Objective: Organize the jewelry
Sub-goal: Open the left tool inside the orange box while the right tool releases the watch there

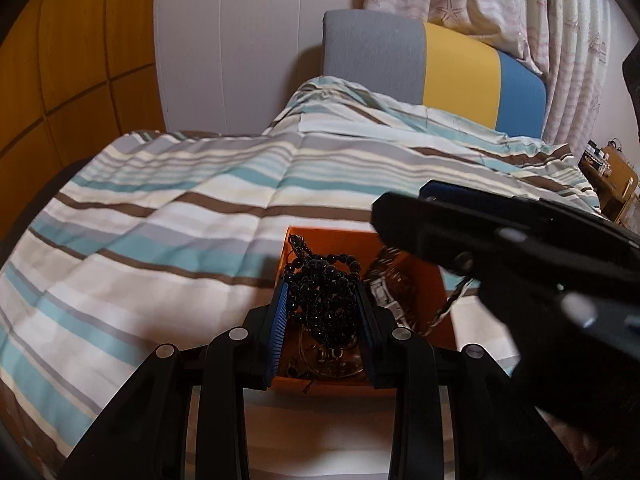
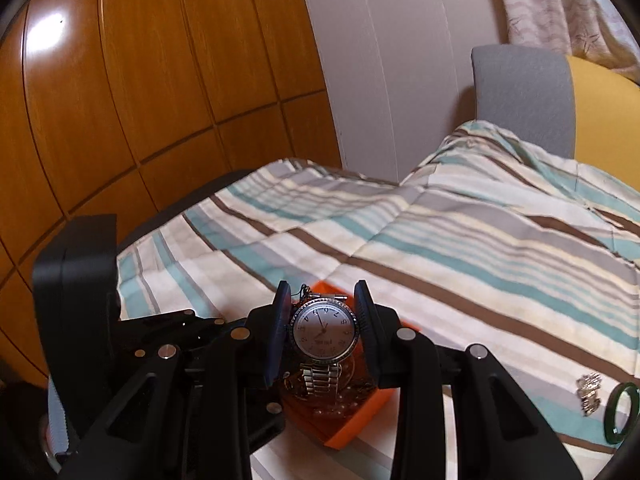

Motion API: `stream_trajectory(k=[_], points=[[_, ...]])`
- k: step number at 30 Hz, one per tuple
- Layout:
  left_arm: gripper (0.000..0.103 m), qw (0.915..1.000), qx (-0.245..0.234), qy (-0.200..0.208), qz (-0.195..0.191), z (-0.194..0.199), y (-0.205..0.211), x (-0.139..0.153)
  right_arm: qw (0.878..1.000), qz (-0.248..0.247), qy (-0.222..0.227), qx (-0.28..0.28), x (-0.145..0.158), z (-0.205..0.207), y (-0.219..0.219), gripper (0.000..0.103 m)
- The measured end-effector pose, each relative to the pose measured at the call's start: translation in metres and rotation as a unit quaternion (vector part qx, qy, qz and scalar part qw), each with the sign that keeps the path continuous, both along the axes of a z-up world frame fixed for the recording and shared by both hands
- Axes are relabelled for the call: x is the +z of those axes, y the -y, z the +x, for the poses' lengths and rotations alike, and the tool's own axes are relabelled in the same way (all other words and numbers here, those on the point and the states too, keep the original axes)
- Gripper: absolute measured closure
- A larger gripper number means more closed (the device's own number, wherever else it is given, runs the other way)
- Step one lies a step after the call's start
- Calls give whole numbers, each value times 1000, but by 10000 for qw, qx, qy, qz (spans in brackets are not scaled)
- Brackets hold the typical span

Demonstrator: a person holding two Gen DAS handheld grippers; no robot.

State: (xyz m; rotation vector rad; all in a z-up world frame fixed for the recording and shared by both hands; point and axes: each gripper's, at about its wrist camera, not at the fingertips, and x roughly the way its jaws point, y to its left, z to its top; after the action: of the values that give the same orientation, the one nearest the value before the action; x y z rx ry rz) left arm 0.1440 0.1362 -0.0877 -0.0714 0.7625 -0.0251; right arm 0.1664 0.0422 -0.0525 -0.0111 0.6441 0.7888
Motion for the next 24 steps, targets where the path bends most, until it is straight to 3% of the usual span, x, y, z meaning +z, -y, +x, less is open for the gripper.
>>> stream_trajectory(k=[5,6,8,10,22,24], points=[[68,10000,14,52,25,-4,1,-4,9996,-33,-247,-134,-21,11,5,71],[65,10000,9,50,14,-4,2,-4,9995,-20,-293,-146,-22,12,7,71],[50,9999,-75,56,-108,-6,3,-5,9991,-8,-372,-185,-27,15,11,71],[45,9999,-80,96,-9,-8,8,-4,9990,-1,-404,-182,-29,16,13,71],[43,9999,58,104,-25,-14,10,0,9989,-96,-410,-226,-32,19,10,71],[39,9999,43,115,-85,-16,11,2,9989,-120,-402,-220,-32,20,9,71]])
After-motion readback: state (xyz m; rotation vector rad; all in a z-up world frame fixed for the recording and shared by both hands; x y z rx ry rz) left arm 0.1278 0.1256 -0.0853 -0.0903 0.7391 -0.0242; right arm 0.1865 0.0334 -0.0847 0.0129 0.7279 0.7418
